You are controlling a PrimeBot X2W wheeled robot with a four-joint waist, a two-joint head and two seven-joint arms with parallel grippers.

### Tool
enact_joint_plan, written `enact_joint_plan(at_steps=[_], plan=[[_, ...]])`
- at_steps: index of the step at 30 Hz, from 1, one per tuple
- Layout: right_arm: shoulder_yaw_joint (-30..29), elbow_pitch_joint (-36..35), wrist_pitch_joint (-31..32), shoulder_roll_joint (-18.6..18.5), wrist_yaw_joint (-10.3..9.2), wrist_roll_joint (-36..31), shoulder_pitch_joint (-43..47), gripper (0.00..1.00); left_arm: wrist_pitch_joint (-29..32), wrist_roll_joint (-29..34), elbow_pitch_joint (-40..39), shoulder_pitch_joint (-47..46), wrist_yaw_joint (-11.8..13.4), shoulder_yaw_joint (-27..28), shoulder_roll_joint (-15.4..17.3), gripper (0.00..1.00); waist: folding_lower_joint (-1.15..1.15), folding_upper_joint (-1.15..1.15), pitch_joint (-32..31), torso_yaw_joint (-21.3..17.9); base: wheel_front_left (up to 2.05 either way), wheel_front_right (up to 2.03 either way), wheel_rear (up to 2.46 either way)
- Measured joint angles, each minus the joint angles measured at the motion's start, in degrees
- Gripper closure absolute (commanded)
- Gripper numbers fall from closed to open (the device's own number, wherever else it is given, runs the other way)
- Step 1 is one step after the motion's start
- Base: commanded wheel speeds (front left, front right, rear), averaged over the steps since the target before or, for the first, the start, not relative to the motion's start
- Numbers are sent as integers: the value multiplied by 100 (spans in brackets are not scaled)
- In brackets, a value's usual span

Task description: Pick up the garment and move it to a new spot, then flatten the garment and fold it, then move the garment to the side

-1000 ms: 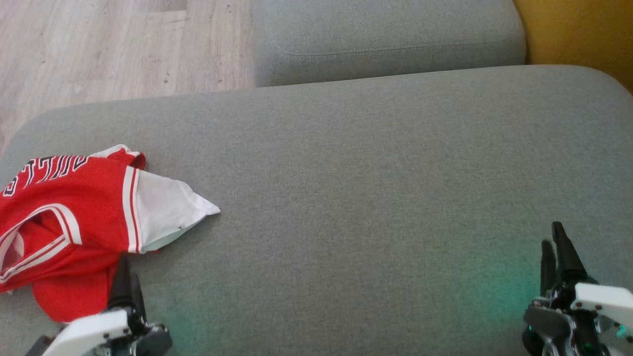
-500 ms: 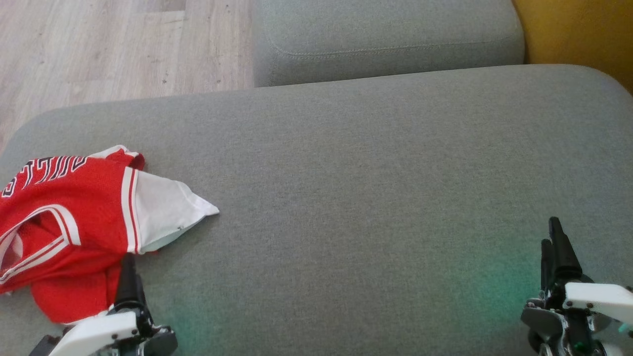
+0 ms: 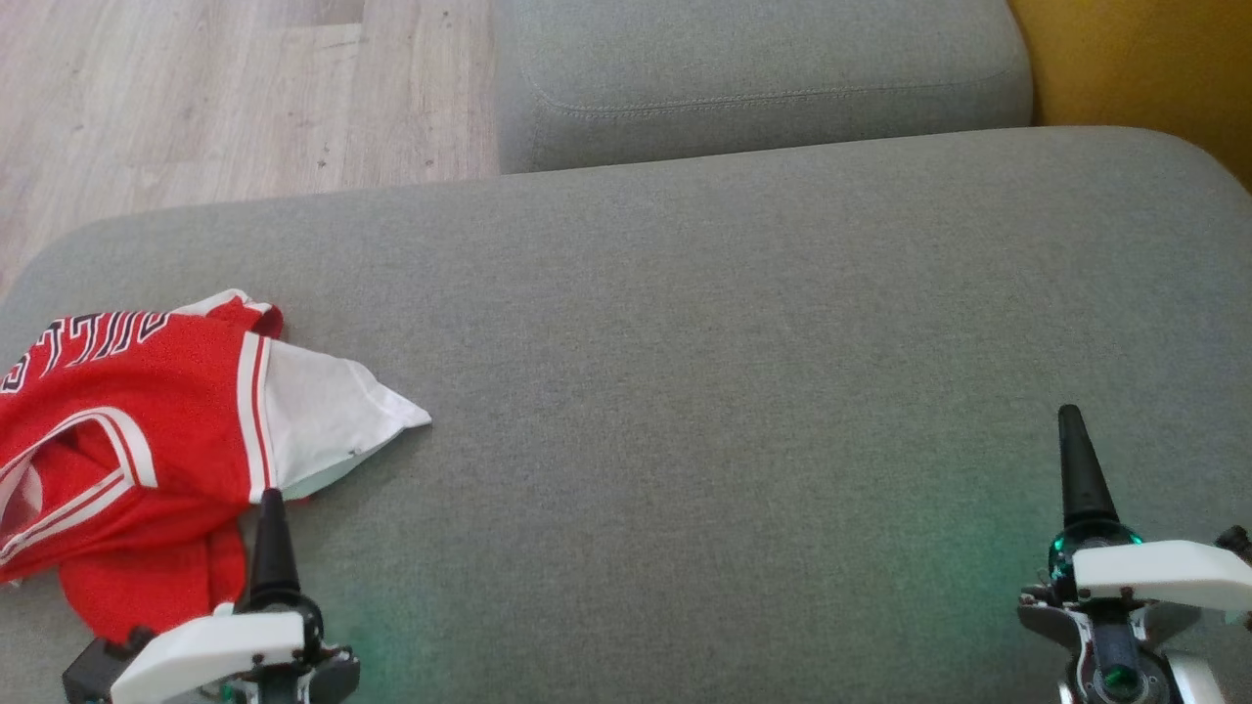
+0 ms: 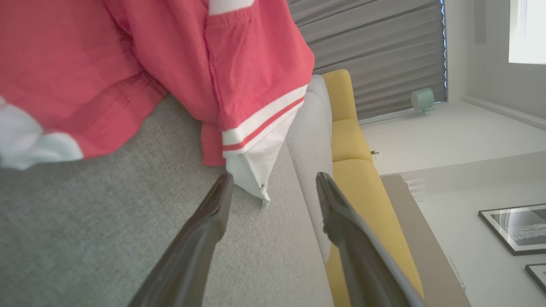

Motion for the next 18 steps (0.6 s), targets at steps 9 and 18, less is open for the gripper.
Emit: enact_joint_plan(at_steps=[9, 18], plan=[[167, -62, -151, -14, 0, -720, 0, 0, -148, 740, 26, -1, 5, -86, 3, 0, 0, 0, -8, 0, 0, 0, 0], [396, -65, -299, -52, 0, -1538, 0, 0, -301, 1637, 58, -5, 7, -210, 42, 0, 0, 0, -16, -17, 0, 0, 0]])
